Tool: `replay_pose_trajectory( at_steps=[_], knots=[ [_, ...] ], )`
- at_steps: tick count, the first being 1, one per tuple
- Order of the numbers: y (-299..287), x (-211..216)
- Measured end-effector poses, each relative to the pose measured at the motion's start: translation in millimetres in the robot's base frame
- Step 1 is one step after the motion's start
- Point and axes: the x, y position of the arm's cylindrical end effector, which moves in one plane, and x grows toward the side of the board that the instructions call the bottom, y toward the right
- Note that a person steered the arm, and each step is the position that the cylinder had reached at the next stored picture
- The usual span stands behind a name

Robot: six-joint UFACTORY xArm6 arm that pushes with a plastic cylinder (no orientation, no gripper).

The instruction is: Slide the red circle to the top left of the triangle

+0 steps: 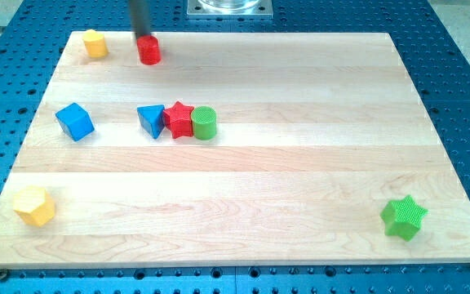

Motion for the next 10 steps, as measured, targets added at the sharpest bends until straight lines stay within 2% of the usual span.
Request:
replay_pose_trajectory(
  at_steps=[1, 2, 3, 4, 6, 7, 8, 9, 10],
  knots=[
    [-1.0, 73.0],
    [37.7, 33.3],
    [7.4, 4.6],
    [57.7, -12.3],
    [114.7, 44.8],
    [160.8, 47.4],
    [149.1, 79.4],
    [78.7, 129.3],
    [69.4, 108.4]
  ],
)
